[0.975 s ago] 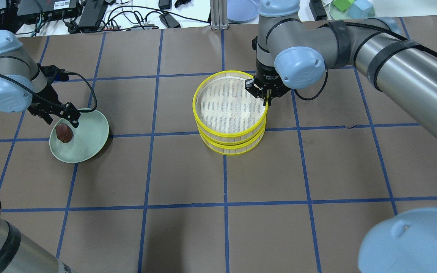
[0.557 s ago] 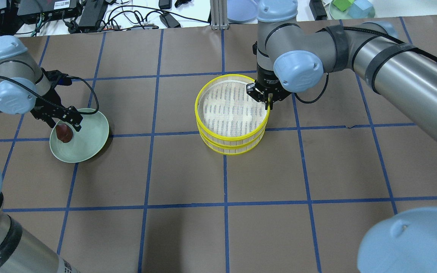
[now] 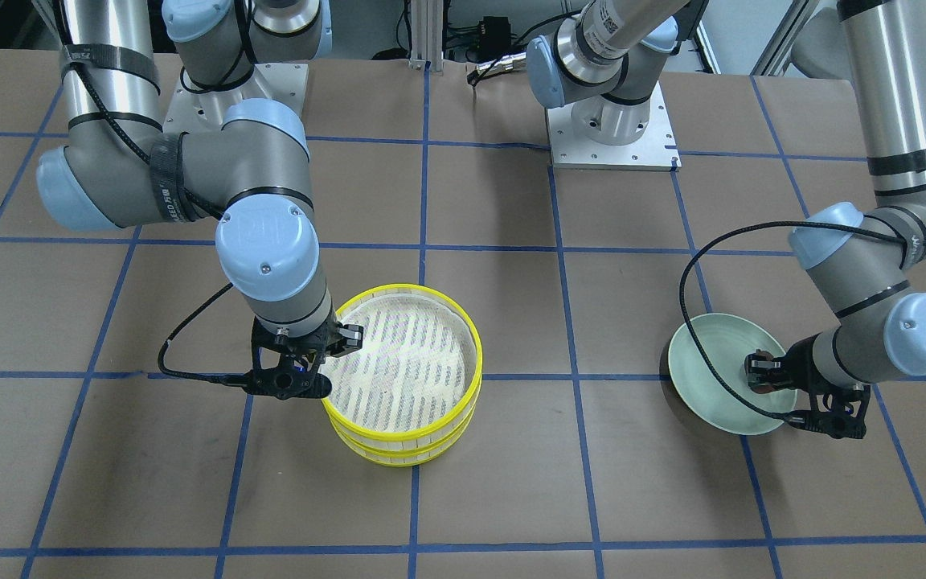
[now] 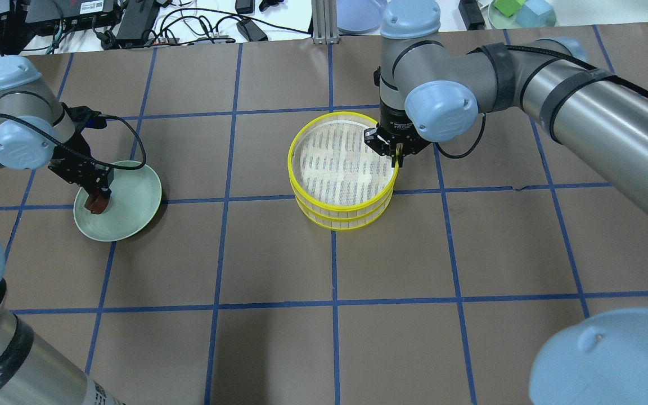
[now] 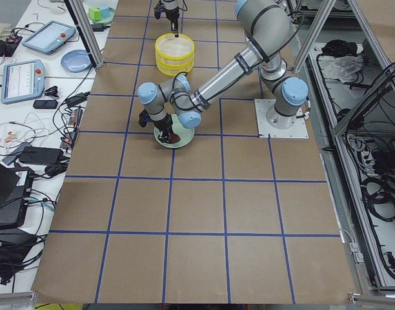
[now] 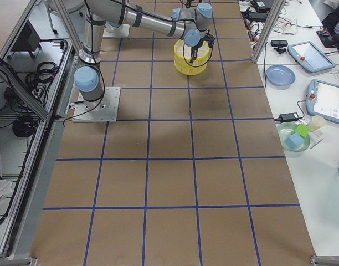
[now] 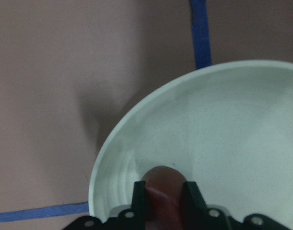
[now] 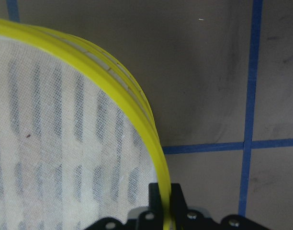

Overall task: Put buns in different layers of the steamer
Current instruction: 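Grasp the brown bun on the plate with the left gripper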

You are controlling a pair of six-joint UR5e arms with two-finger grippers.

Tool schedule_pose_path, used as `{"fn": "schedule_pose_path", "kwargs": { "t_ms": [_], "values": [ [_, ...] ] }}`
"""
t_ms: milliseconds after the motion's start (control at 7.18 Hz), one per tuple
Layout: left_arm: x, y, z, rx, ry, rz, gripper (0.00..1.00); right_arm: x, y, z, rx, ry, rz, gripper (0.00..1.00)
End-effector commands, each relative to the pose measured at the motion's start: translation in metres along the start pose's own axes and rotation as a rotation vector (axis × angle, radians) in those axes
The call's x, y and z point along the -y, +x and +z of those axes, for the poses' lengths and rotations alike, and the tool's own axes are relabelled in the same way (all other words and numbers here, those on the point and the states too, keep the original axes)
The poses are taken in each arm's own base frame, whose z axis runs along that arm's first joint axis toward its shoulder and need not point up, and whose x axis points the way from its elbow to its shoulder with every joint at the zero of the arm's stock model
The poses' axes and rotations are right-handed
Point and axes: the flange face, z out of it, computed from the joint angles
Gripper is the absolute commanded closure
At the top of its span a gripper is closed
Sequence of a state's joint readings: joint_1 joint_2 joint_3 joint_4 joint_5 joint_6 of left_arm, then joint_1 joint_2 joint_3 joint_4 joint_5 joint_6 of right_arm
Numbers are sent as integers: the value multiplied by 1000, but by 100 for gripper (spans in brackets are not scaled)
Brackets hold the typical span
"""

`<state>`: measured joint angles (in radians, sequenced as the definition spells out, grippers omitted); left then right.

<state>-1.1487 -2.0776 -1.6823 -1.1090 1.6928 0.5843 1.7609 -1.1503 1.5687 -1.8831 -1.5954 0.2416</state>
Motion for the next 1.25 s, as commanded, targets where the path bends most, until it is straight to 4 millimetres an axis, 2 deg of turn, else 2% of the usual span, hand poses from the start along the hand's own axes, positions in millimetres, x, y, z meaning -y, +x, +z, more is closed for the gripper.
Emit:
{"fn": "schedule_pose_path", "kwargs": {
  "t_ms": [0,139,279,418,557,697,836,975,1115],
  "values": [
    [-2,0,-13,8,22,-9,100,0,0,2,0,-5,49,100],
    [-3,1,-20,7,34,-11,100,0,0,2,0,-5,62,100],
    [1,7,-33,-1,64,-7,100,0,0,2,-5,-6,62,95],
    [3,15,-51,-21,95,-32,100,-1,1,2,-12,-9,57,21],
    [0,18,-64,-11,111,-29,100,-1,1,0,-10,-8,48,0],
    [-1,28,-78,1,129,-28,100,-2,2,-9,-8,5,44,0],
    [-4,41,-96,17,155,-12,100,-11,8,-44,4,60,41,0],
    [-3,66,-118,-4,200,-33,100,-27,25,-85,24,94,37,0],
    [1,112,-142,-22,244,-90,100,-49,34,-123,28,114,40,0]
  ]
}}
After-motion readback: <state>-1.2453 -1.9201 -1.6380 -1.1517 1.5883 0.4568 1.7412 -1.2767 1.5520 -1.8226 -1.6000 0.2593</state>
